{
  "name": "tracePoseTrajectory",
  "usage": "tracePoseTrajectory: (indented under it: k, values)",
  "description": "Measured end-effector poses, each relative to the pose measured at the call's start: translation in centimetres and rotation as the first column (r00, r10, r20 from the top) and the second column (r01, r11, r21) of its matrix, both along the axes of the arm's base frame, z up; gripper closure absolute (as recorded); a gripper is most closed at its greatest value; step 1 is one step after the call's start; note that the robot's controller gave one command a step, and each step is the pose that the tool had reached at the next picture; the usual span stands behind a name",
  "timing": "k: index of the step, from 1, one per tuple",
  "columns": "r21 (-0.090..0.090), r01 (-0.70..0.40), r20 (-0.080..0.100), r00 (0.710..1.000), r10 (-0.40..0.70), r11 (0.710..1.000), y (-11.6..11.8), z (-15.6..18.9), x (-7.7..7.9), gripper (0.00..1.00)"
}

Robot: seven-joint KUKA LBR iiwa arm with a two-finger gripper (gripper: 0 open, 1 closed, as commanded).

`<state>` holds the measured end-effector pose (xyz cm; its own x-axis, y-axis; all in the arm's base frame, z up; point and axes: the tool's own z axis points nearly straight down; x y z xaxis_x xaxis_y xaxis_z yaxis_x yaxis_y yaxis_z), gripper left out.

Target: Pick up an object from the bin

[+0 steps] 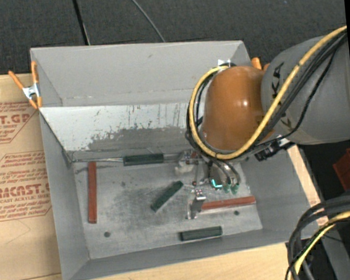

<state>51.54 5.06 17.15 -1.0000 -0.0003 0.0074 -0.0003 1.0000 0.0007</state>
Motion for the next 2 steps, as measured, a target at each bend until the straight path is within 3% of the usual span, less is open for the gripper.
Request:
tracePoseTrajectory:
  k: [1, 2]
  values:
    - [0.000, 0.000, 0.008, 1.000, 0.000, 1.000, 0.0, 0.4, 0.2, 0.00]
    - [0.005, -0.001, 0.036, 0.999, 0.001, 1.000, -2.0, -9.1, 4.4, 1.00]
